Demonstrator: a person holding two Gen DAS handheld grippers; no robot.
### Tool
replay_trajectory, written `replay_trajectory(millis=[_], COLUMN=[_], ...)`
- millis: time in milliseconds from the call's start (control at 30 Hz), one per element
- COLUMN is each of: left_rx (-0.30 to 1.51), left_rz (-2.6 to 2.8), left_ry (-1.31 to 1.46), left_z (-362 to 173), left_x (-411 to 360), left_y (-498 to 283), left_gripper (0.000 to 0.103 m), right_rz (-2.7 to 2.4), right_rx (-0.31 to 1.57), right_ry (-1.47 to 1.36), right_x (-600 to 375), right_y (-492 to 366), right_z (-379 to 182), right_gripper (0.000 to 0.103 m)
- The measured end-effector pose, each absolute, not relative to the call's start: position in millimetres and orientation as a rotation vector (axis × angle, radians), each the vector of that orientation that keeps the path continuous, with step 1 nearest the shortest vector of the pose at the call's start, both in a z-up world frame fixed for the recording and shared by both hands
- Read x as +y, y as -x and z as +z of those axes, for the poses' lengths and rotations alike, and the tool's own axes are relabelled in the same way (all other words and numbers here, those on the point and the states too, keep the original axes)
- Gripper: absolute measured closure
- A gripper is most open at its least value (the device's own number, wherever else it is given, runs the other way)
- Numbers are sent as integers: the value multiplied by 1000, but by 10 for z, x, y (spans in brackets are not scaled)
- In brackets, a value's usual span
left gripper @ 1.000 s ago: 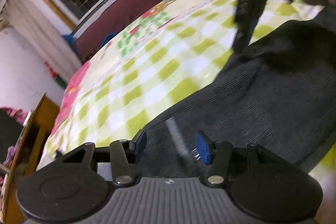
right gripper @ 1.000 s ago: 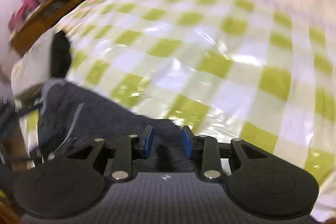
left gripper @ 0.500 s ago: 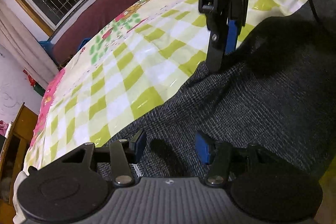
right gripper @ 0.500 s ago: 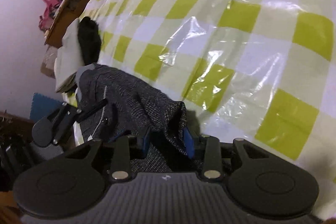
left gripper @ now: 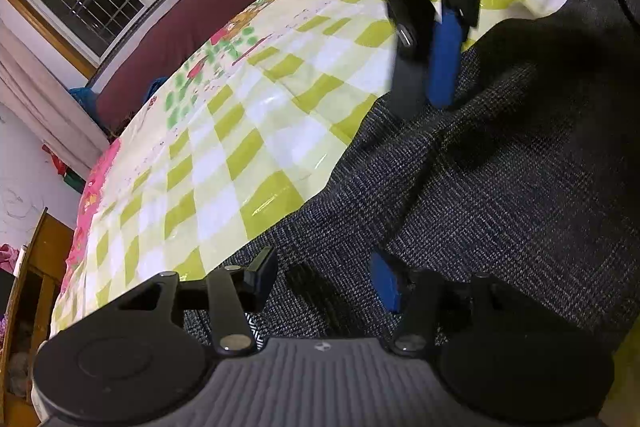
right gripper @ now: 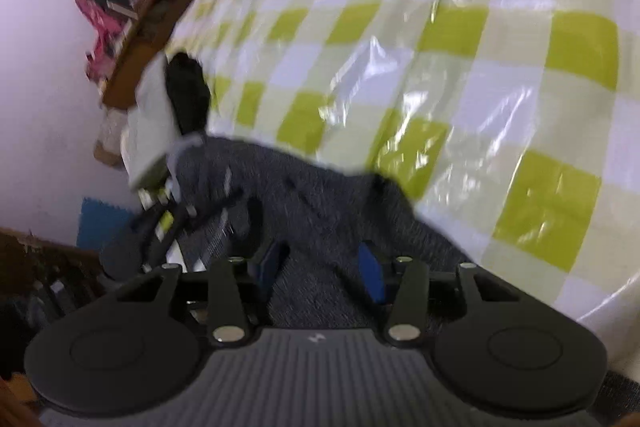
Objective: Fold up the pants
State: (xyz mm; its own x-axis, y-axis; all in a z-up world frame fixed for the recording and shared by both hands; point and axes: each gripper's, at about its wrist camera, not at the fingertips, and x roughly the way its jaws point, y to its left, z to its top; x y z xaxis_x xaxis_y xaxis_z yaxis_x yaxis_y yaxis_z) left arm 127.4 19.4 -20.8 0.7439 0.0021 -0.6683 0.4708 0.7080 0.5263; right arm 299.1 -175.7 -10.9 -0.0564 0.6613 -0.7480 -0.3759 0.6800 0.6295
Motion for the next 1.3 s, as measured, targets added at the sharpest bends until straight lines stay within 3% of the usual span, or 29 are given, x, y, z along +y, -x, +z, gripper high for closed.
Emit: replay_trajectory(millis=[267, 667, 833, 900, 967, 1000, 1067, 1133, 1300], left_rx=[688, 689, 685, 681, 686, 684, 682, 678, 655], left_rz=[-286, -282, -283, -277, -264, -260, -255, -248, -267], left_ry=[-741, -706, -715, -719, -720, -720, -735, -759, -803], left_z=[-201, -219, -234, -249, -298, -321, -347, -330, -185], left_x=[231, 251, 234, 237, 237, 235, 203, 158, -20], left_y=[-1216, -1196, -1192, -1187, -1200, -1207, -1216, -1207, -1135], left_gripper=[36, 37, 36, 36, 36, 36, 36, 37, 37], right_rz=[867, 974, 863, 817, 761, 731, 681, 657, 506], right_rx=[1274, 1473, 1413, 1371, 1340, 1341, 1339, 1264, 1078], right_ry=[-254, -160, -498, -605, -710, -771, -836, -798, -752], right_x=[-1746, -1481, -1515, -1565, -1685, -1753, -1833, -1935, -2618], right_y=[-3247, -3175, -3457, -3532, -3576, -3588, -3535, -3403, -2852], right_z=[17, -229, -507, -568, -681, -761, -849, -688, -276], right_gripper=[56, 57, 58, 62, 83, 85, 87, 81, 81])
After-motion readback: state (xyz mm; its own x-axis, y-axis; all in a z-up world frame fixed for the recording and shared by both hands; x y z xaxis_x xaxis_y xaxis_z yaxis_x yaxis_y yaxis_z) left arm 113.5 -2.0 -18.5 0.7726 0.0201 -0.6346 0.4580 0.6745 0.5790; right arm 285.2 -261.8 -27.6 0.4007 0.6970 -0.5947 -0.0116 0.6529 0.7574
